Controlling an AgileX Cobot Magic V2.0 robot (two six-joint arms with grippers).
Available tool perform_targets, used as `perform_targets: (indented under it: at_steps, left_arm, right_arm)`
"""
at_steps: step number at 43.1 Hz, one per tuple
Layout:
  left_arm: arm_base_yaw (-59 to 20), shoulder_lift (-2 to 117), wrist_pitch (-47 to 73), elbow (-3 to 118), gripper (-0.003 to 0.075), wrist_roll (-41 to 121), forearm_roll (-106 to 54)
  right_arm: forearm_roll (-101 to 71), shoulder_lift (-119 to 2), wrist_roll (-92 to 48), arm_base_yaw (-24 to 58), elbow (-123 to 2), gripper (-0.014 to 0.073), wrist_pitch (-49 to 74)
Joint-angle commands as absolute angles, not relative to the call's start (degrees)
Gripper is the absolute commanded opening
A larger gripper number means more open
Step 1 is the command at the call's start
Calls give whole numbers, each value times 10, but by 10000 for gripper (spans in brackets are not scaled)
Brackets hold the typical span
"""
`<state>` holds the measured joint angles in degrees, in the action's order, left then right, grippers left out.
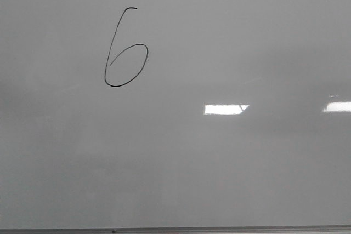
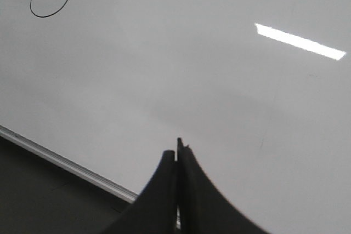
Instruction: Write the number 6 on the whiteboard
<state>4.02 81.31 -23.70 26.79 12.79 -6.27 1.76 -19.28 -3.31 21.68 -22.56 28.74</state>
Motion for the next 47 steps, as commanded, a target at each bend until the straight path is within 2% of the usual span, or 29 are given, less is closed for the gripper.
perform_targets:
  at_steps: [1,5,12,16,22,29,36,47]
  left_arm:
    - [37,796,-285,285,337,123,-66]
    - [37,763,-284,278,400,123,-66]
    - [37,652,-281,253,396,123,-66]
    - [37,576,-241,248,377,123,-57]
    - [37,473,-121,248,299,123,-57]
    - [37,359,-4,248,144,124,-55]
    - [37,266,48,248,-12,124,-55]
    - [37,196,60,248,-20,124,-58]
  right_arm:
    - [16,-197,-31,213,-241,-60,238]
    - [16,-197,-31,213,-241,-60,238]
    - [16,-197,-31,213,-241,-60,231]
    - [16,-197,-31,213,-241,-60,221]
    - [16,-197,-31,213,-241,-60,216]
    - [16,-197,-31,213,-241,-60,215]
    - [16,-197,-31,213,-241,-60,215]
    - [16,-197,-31,213,-241,-60,216]
